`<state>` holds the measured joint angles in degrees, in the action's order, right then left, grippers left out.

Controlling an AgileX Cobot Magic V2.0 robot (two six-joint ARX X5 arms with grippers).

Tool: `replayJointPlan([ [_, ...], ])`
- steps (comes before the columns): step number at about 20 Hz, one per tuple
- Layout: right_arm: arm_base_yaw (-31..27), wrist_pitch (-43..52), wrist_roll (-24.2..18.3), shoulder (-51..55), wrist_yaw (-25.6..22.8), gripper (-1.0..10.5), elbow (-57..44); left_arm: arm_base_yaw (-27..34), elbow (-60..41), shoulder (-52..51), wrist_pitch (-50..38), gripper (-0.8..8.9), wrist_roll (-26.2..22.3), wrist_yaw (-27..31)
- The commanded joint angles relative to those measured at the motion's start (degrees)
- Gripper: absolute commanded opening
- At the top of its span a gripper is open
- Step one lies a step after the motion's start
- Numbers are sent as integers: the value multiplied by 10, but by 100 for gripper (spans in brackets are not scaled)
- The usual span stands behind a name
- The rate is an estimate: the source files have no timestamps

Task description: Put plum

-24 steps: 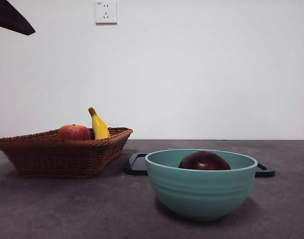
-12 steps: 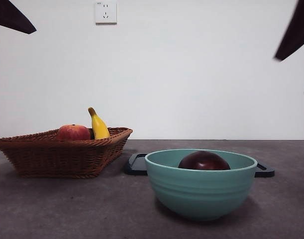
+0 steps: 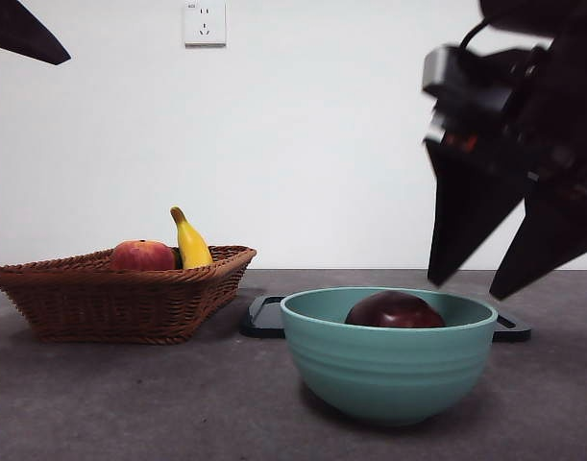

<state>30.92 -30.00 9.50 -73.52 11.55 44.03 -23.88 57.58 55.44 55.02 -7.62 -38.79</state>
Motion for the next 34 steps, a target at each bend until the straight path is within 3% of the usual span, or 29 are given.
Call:
replayJointPlan([
  [1,14,18,8,-27,-28,290,2,-3,5,3,-6,373,-7,-3],
  [5,32,43,11,-59,-31,221,2,-3,5,3,-6,373,-7,-3],
  [10,39,53,11,-71,-29,11,2,-3,5,3,-6,373,-7,-3],
  [17,39,53,25,-50,-24,11,13,-3,5,3,-6,374,-7,-3],
  [24,0,19,20,-49,-26,10,110,-3,5,3,-7,374,-7,-3],
  [34,-106,-1,-10,-229,-21,11,302,-3,5,3,-7,374,-7,-3],
])
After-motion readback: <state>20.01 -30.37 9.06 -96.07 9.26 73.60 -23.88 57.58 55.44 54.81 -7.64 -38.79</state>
